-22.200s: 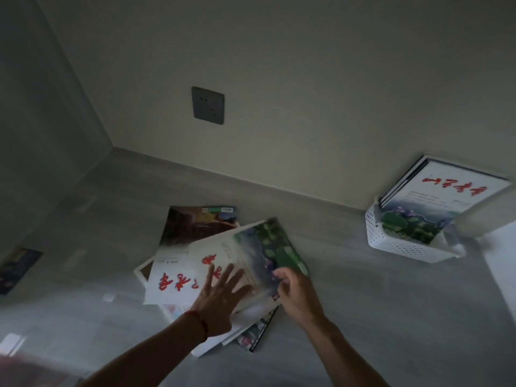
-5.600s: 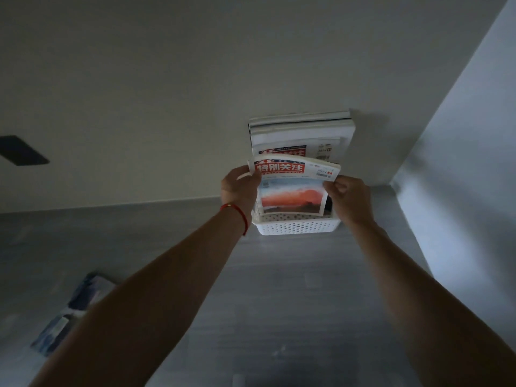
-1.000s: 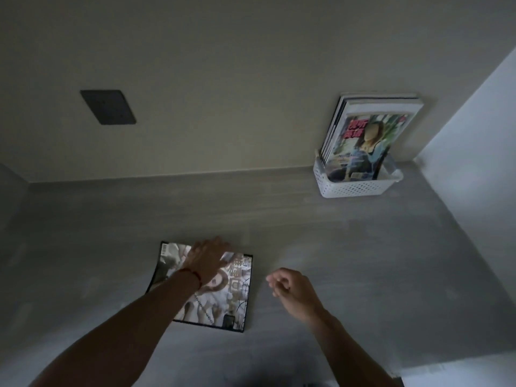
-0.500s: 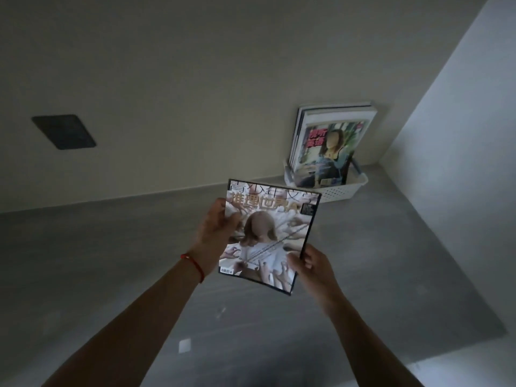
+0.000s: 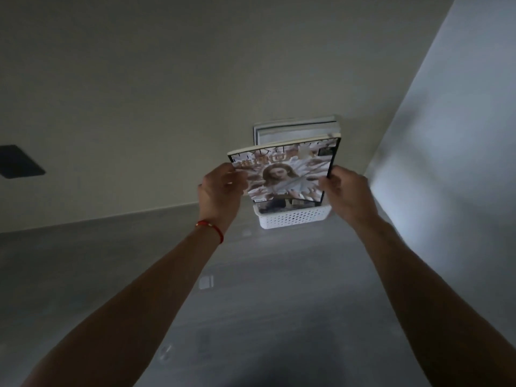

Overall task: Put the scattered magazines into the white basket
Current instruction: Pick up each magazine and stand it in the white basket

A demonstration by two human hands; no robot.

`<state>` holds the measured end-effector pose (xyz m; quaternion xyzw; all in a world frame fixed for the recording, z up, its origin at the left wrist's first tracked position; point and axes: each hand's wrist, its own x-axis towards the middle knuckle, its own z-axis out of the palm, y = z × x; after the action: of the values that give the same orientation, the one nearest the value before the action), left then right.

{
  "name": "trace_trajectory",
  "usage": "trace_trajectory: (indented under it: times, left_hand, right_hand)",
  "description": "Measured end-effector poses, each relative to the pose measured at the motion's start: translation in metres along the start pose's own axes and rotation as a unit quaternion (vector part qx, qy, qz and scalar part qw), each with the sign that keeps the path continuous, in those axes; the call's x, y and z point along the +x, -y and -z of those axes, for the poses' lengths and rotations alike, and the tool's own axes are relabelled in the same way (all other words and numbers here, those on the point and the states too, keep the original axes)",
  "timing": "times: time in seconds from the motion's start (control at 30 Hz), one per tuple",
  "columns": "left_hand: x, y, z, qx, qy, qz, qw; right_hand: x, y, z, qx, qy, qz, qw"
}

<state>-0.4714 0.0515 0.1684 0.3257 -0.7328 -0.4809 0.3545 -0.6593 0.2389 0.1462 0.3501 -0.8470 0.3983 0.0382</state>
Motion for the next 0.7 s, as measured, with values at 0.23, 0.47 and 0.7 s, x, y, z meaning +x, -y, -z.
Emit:
trace_trajectory:
  times: [0.23,0.47,0.7]
  left_hand:
    - [0.021,0.013,-0.055,0.08,-0.031,0.033,0.996]
    - [0.032,0.052,-0.091,0.057,-0.057,0.136,0.987]
    - [0.04,0.071,-0.111,0.063,-0.051,0.153,0.985]
  right_hand:
    - [0.053,-0.057,-0.019,0.025,0.044,-0.02,0.999]
    - [0.052,-0.102,-0.068,0.033,0.088,-0.075,0.993]
    - [0.05,-0.113,-0.093,0.119,0.093,-0.141,0.978]
